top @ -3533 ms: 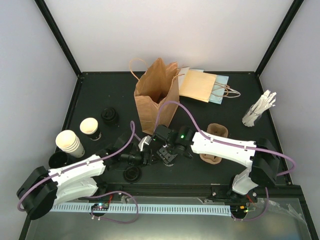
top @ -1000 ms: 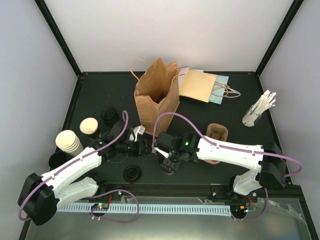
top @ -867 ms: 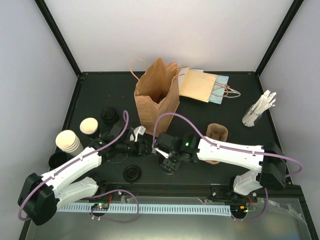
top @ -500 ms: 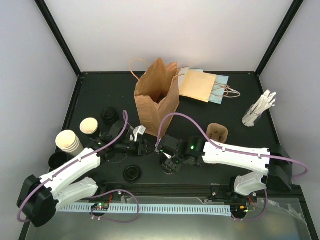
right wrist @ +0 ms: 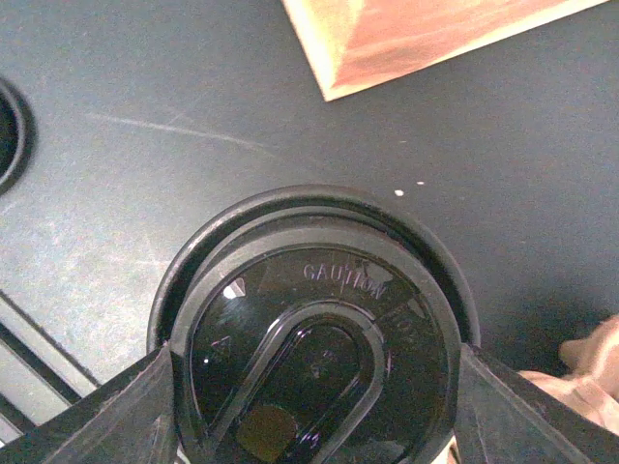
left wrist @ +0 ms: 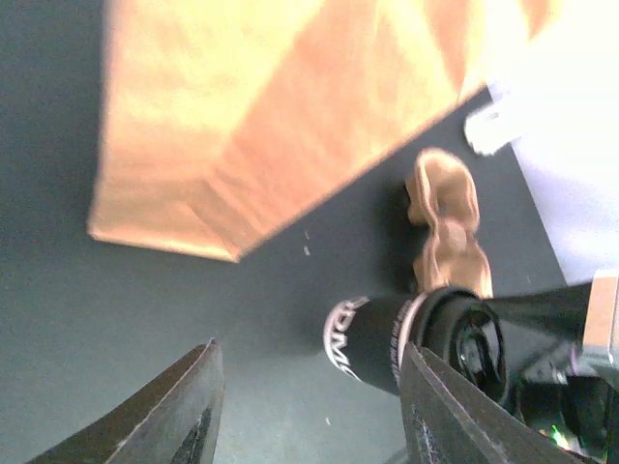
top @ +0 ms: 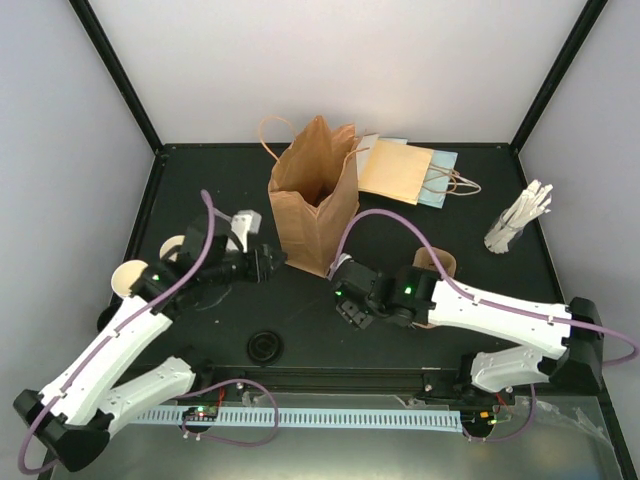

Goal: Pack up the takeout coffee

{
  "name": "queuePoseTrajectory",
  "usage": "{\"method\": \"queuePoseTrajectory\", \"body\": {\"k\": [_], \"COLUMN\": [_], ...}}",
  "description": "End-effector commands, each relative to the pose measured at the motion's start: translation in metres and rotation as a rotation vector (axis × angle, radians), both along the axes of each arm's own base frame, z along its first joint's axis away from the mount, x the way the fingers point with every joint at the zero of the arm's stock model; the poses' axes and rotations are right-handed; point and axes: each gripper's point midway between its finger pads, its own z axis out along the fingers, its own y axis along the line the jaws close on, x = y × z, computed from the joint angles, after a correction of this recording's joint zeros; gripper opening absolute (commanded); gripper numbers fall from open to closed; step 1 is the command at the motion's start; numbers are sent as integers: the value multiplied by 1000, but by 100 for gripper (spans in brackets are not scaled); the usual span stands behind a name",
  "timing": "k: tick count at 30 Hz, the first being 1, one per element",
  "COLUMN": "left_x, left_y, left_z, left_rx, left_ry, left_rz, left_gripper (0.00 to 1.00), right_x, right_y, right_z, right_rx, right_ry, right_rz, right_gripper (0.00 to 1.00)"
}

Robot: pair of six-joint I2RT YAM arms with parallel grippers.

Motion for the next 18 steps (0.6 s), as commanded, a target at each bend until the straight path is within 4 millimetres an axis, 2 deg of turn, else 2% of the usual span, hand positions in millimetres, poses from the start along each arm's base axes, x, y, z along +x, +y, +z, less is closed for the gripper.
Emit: {"method": "queuePoseTrajectory", "body": {"k": [1,4,8,10,11,13,18], "left_x": [22,42,75,93,103,126,165], "left_y": [45,52,49,44,43,37,31], "left_z": [48,79,106,112,113,101,85], "left_rx": [160,179,225,281,312,382,513], "left_ry": [-134,-162,-172,-174,-169,-122,-63], "left_rz": [159,193,175,139,134,112,79], "left_gripper": [53,58,81,95,98,99,99], "right_x": [17,18,16,16,16,15,15], "right_y": [-19,-24,-30,-35,-38,-44,-57], "right_z": [26,35,48,52,55,60,78], "right_rx": [25,57,88,92,95,100,133], "right_ry": [-69,-72,-81,-87,-88,-90,-114], "right_rz": [-96,-103,-106,-115,-122,-134,-166], "right_gripper": [65,64,64,64,64,64,64]}}
